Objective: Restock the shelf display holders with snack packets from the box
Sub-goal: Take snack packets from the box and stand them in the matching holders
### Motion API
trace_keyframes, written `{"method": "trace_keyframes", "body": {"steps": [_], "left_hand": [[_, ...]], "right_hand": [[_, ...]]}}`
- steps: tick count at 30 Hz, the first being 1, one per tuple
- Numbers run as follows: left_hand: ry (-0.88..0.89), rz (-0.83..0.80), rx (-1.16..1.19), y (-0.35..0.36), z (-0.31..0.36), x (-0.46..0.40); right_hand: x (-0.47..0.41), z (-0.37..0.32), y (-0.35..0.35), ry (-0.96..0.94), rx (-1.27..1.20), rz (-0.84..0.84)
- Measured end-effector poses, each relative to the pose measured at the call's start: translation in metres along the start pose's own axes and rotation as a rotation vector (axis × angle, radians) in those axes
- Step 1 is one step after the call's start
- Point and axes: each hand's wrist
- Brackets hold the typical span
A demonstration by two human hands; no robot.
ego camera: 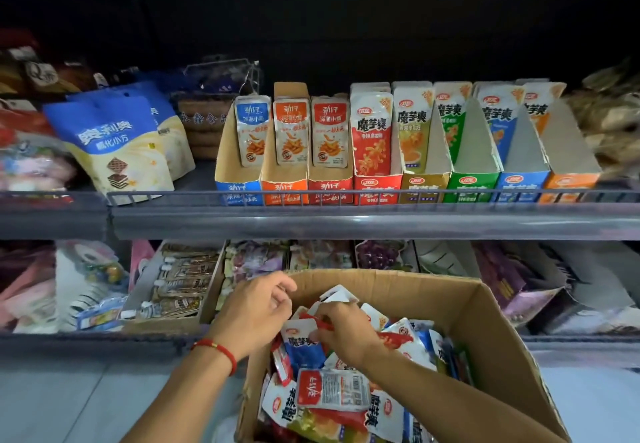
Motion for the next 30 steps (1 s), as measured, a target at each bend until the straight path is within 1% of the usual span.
{"method": "trace_keyframes", "body": {"steps": [4, 7, 8, 9, 12, 14, 15, 16, 18, 20, 21, 24, 28, 30], "left_hand": [[0.025, 0.011, 0.009, 0.004, 0.002, 0.000], [0.081, 0.001, 0.073, 0.011, 0.012, 0.000], [0.065, -0.038, 0.126, 0.014, 0.016, 0.000], [0.030, -0.117, 0.196, 0.015, 0.022, 0.001], [-0.124, -0.393, 0.476, 0.029, 0.035, 0.003], [-0.196, -0.463, 0.611, 0.040, 0.044, 0.006], [-0.213, -0.452, 0.649, 0.045, 0.048, 0.007], [-0.224, -0.434, 0.682, 0.049, 0.053, 0.008], [-0.229, -0.405, 0.738, 0.054, 0.060, 0.009], [-0.209, -0.418, 0.788, 0.054, 0.069, 0.008], [-0.193, -0.429, 0.816, 0.052, 0.072, 0.007], [-0.165, -0.457, 0.897, 0.045, 0.078, 0.005], [-0.196, -0.610, 1.042, 0.035, 0.084, 0.000], [-0.200, -0.650, 1.095, 0.034, 0.086, -0.004]], "right_hand": [[0.014, 0.006, -0.044, 0.005, -0.151, 0.087], [0.029, 0.009, -0.091, 0.014, -0.298, 0.088], [0.033, 0.011, -0.106, 0.036, -0.368, 0.069], [0.038, 0.014, -0.119, 0.063, -0.444, 0.044], [0.054, 0.021, -0.148, 0.143, -0.699, 0.010], [0.064, 0.023, -0.155, 0.211, -0.843, 0.020], [0.066, 0.025, -0.155, 0.219, -0.871, 0.052], [0.067, 0.026, -0.155, 0.199, -0.861, 0.100], [0.064, 0.036, -0.153, 0.100, -0.724, 0.206], [0.063, 0.043, -0.156, 0.017, -0.591, 0.262], [0.062, 0.046, -0.159, 0.007, -0.576, 0.275], [0.063, 0.055, -0.169, 0.040, -0.649, 0.295], [0.070, 0.063, -0.188, 0.077, -0.786, 0.345], [0.074, 0.067, -0.193, 0.122, -0.840, 0.342]]}}
Point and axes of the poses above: each hand's wrist, its own x-axis away from the middle knuckle, its own y-axis out of the palm, z = x × y, and after that the axes turned 8 degrees about z, right-handed
